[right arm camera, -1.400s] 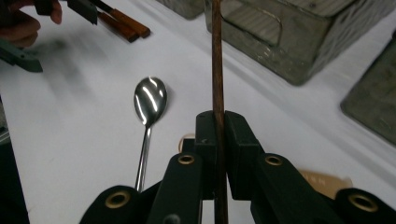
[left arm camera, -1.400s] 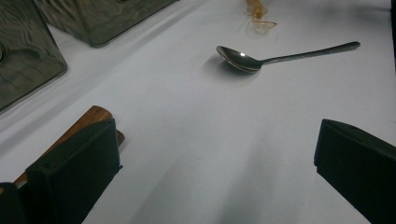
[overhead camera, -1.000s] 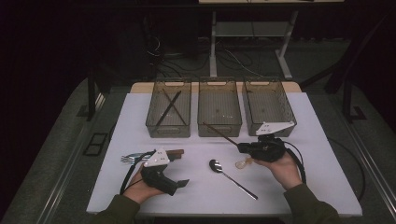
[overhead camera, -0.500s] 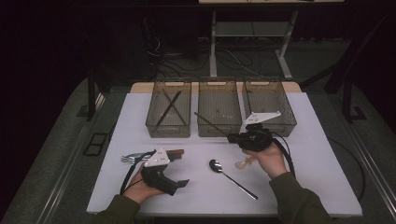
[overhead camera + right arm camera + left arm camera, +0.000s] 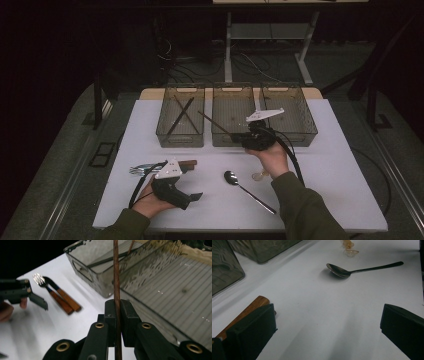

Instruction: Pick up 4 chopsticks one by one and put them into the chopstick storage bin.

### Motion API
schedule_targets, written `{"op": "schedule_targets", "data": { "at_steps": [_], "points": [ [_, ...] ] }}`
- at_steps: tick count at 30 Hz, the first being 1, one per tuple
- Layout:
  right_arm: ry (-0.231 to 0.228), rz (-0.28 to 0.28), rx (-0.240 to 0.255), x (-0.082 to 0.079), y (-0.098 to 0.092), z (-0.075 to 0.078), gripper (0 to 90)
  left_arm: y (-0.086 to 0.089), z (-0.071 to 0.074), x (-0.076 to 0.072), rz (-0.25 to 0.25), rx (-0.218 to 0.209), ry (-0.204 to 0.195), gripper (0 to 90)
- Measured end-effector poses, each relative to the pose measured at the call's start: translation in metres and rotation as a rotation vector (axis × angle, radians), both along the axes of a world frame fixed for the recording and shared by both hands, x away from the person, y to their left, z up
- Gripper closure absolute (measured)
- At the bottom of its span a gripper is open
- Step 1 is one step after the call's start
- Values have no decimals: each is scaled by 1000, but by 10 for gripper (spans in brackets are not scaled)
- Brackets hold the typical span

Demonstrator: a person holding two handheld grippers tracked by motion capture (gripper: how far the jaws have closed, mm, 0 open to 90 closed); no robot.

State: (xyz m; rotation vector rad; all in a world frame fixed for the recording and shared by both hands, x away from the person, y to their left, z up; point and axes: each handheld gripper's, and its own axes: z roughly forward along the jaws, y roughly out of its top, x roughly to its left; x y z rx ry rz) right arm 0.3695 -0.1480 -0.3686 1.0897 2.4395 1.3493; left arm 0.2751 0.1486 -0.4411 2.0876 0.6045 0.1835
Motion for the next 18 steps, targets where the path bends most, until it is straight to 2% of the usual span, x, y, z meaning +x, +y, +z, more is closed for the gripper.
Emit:
{"op": "schedule_targets", "data": {
  "at_steps": [9, 18],
  "points": [
    [4, -19, -12, 20, 22, 9, 841, 0, 0, 0, -1, -6, 0, 0],
    [13, -37, -28, 43, 49, 11, 841, 1, 1, 0, 0, -10, -2, 0]
  ]
}}
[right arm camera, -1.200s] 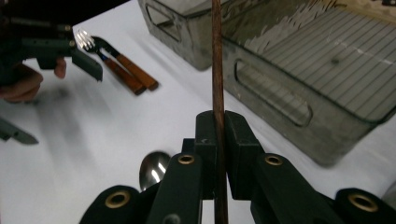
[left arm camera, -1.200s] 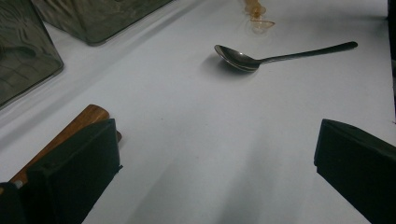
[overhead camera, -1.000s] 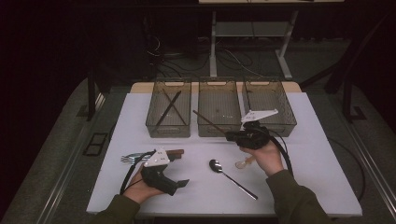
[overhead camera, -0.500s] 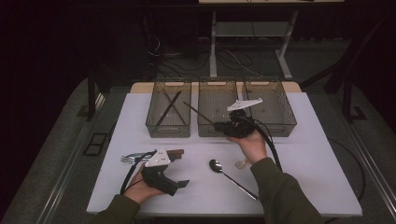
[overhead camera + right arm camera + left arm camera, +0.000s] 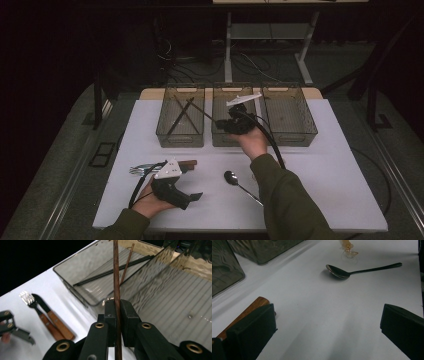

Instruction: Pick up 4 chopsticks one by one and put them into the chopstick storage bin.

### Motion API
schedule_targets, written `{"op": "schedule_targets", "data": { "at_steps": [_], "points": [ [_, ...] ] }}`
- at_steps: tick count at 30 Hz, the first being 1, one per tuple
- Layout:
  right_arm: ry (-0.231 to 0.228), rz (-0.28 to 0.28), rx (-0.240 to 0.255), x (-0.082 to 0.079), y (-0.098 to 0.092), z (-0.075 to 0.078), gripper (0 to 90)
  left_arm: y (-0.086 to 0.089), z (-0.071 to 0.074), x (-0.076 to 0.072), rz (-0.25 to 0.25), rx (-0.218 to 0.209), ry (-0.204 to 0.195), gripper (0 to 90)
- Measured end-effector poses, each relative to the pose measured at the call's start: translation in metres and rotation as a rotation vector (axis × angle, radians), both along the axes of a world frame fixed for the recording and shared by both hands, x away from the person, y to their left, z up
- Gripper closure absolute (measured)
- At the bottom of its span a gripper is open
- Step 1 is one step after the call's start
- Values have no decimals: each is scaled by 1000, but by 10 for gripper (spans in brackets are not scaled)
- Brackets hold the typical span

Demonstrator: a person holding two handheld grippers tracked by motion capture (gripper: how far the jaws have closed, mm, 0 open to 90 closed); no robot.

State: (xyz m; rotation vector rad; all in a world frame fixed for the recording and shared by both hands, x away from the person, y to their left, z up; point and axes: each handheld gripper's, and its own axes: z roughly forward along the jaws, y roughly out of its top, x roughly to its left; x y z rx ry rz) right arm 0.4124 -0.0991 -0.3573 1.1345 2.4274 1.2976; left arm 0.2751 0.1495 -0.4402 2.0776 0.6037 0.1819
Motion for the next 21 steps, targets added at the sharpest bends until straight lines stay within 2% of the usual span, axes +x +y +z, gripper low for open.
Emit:
{"op": "schedule_targets", "data": {
  "at_steps": [14, 21],
  "points": [
    [3, -21, -38, 37, 56, 1, 841, 0, 0, 0, -6, -4, -11, 0],
    [9, -34, -80, 55, 87, -3, 840, -1, 0, -1, -7, -8, -6, 0]
  ]
}}
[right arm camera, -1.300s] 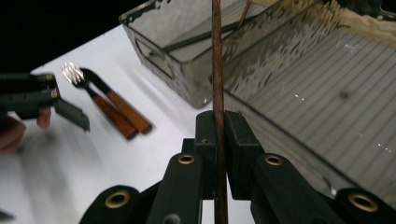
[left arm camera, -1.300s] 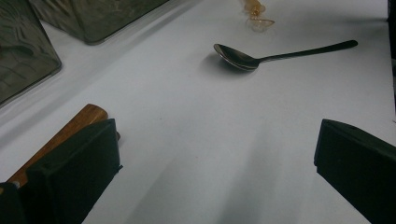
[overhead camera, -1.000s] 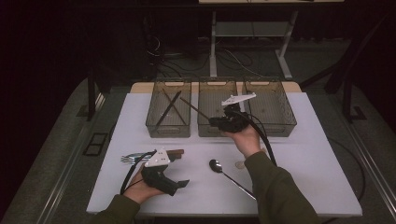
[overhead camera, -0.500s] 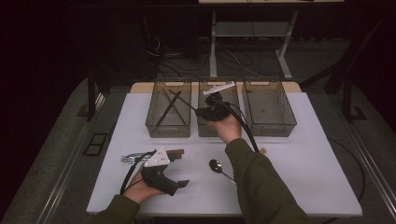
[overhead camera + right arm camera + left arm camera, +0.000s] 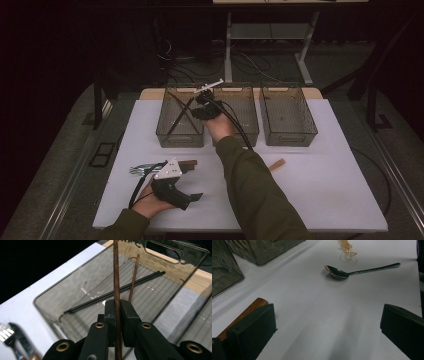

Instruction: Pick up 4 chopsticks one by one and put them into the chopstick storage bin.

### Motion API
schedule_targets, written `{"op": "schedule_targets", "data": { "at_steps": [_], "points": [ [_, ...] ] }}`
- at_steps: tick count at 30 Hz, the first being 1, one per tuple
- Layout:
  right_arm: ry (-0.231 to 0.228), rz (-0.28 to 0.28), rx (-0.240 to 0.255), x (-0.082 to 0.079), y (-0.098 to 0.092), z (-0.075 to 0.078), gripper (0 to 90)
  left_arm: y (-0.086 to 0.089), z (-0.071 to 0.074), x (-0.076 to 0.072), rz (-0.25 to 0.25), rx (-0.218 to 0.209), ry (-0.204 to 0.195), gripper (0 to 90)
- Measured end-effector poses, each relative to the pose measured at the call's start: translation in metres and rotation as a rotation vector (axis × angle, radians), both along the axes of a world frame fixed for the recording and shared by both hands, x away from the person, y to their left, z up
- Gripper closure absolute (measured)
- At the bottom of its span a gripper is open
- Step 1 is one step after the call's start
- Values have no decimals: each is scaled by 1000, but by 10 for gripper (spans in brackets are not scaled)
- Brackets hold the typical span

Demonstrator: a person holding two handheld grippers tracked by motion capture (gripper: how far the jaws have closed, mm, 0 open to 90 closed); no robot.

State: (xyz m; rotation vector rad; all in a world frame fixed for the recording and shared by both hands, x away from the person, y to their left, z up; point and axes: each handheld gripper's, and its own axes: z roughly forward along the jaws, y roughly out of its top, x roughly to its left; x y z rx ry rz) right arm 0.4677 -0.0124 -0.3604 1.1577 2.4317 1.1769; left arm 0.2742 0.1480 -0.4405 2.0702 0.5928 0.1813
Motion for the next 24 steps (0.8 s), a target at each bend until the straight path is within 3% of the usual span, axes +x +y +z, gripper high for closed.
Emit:
{"op": "schedule_targets", "data": {
  "at_steps": [6, 15, 18, 24],
  "points": [
    [12, -29, -35, 13, 19, -6, 840, -2, -1, 0, -11, 10, -3, 0],
    [30, -84, -73, 24, 34, -16, 833, -3, -1, 0, -14, 8, -3, 0],
    [23, -80, -65, 24, 35, -16, 707, -3, 0, 0, -17, 8, -5, 0],
    [15, -72, -52, 22, 30, -9, 603, -3, 0, 0, -16, 10, -5, 0]
  ]
}}
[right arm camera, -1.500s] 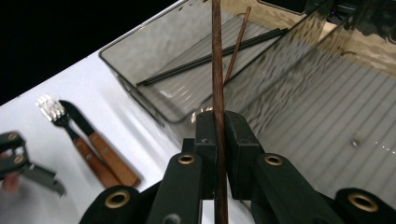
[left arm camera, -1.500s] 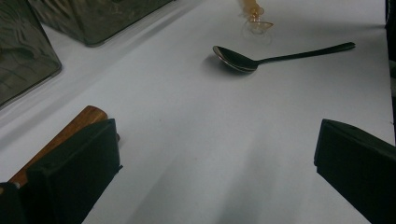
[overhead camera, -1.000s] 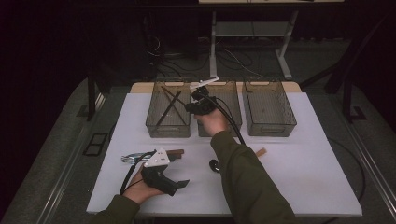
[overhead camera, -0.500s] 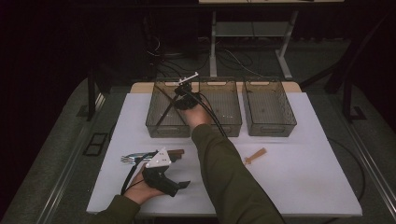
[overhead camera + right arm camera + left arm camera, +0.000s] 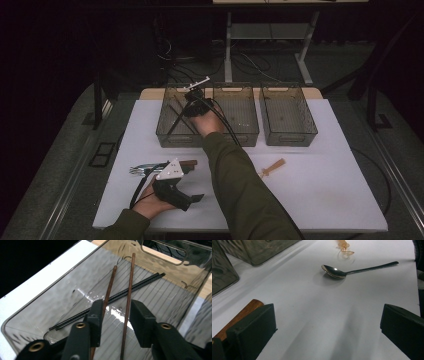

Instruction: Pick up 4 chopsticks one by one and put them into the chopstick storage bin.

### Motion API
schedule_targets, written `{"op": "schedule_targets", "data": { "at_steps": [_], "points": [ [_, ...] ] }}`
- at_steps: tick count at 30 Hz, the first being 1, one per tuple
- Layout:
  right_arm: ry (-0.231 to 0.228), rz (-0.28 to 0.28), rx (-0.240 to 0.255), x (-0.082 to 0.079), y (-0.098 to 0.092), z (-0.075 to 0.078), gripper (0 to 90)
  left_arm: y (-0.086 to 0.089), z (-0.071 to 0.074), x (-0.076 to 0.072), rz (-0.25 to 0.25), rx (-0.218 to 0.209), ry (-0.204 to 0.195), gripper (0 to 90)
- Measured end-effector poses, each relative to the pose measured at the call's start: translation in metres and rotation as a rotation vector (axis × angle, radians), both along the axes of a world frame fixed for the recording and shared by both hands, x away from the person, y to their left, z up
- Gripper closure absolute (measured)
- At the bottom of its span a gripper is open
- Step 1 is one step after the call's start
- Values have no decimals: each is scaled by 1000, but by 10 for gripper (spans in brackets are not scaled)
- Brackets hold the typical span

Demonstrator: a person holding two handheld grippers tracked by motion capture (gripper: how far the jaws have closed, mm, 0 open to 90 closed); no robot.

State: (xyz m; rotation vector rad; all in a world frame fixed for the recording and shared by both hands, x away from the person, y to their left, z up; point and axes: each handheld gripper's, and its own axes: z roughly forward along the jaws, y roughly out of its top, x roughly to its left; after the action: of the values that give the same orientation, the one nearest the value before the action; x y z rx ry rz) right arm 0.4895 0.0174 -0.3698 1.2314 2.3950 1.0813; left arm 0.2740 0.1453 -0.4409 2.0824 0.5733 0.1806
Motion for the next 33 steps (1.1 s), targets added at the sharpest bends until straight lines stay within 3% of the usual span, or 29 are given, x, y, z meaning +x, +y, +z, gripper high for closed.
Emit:
{"op": "schedule_targets", "data": {
  "at_steps": [5, 8, 16, 25, 29, 33],
  "points": [
    [-1, 13, 36, -3, -7, 6, 578, 0, 0, 0, -1, 1, -2, 0],
    [11, 45, 67, -9, -11, 10, 615, 0, 0, 0, -2, 2, -3, 0],
    [25, 181, 93, -39, -28, 15, 844, 0, 0, 0, 1, 2, -1, 0],
    [60, 264, 67, -63, -44, 4, 887, -1, -1, 0, 4, 10, 1, 0],
    [51, 247, 12, -63, -43, -2, 893, -1, -1, 0, 1, 14, 0, 0],
    [45, 245, 33, -63, -44, -2, 892, -1, -1, 0, 2, 7, 2, 0]
  ]
}}
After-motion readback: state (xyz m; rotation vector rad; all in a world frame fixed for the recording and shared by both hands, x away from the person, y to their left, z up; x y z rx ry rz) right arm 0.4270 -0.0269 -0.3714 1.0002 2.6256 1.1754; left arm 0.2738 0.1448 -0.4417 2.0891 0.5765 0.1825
